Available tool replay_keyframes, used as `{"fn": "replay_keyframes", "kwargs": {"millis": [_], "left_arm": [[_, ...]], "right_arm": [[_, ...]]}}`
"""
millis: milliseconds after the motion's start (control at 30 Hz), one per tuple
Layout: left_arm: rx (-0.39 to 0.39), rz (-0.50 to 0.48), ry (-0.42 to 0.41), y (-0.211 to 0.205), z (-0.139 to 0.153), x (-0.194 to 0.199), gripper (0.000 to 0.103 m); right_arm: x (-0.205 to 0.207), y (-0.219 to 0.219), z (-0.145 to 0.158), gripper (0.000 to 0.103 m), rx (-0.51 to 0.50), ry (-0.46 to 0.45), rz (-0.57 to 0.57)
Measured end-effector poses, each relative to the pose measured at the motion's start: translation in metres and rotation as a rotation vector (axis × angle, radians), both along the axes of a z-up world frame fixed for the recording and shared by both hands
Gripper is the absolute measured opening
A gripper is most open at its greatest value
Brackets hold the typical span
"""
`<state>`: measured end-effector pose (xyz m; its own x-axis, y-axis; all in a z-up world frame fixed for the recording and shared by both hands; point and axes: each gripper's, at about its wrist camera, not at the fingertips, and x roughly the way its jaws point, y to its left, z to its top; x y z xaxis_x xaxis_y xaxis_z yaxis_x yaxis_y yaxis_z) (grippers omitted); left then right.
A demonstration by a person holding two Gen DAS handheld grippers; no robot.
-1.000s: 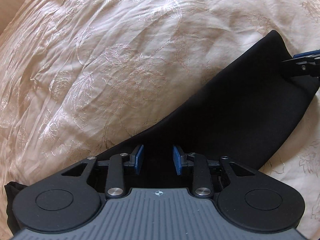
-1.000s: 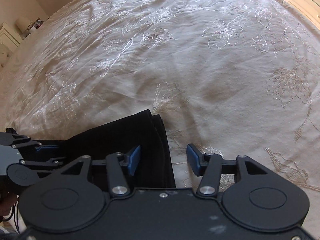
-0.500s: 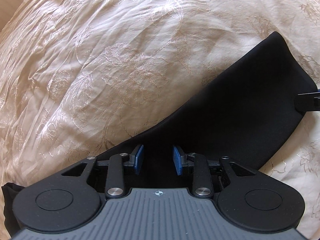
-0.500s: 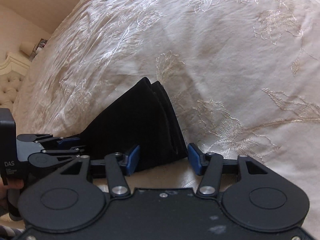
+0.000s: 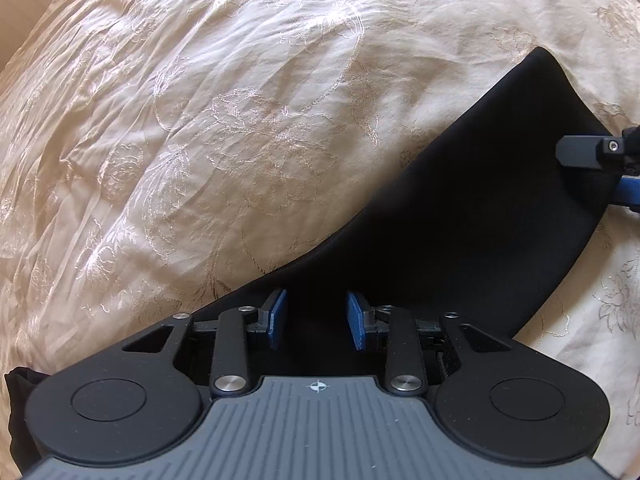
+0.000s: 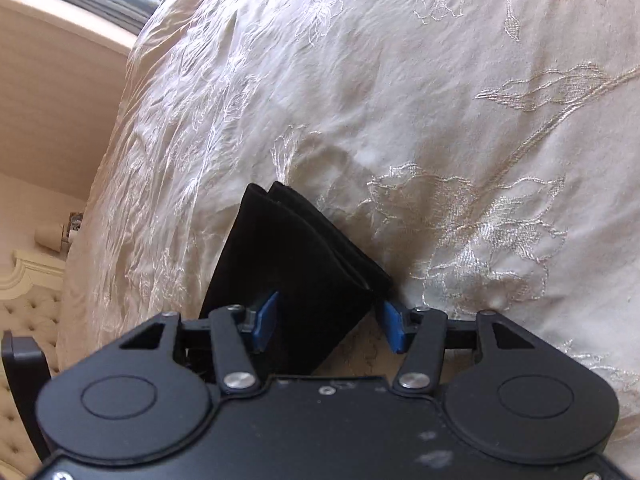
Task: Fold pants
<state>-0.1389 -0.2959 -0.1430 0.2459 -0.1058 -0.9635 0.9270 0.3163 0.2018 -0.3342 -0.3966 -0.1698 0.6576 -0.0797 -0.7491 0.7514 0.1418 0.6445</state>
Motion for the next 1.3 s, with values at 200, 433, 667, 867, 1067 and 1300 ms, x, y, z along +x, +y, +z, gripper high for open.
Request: {"fn": "replay_keyframes", "kwargs": {"millis": [200,433,667,867,1067,1300], "left_arm": [[-0.009,0.019,0.005,0.0,0.001,0.003,0.032],[-0.016,0.022,0.01,0.0,0.003,0.005,0.032],[-0.088,0.072,-0.022,0.005,0.03,0.018,0.032],[-0.073,0.209,-0.03,0.01,0.023,0.046,0.032],[-0.027,0.193,-0.033,0.01,0.006,0.051,0.033],[-0.02,0.153,-0.078,0.009,0.005,0.042,0.033]], "right_arm": [[-0.009,0.004,0.01,0.046,-0.037,-0.003,-0.01],[-0.009,0.022,0.042,0.011,-0.166,0.012,0.06],[-0.005,0.029,0.073,0.01,-0.267,0.016,0.114],[0.003,0.032,0.086,0.01,-0.311,0.059,0.149],[0.005,0.023,0.069,0.04,-0.26,0.2,0.127],[0.004,-0.008,0.064,0.046,-0.371,0.21,0.279]]}}
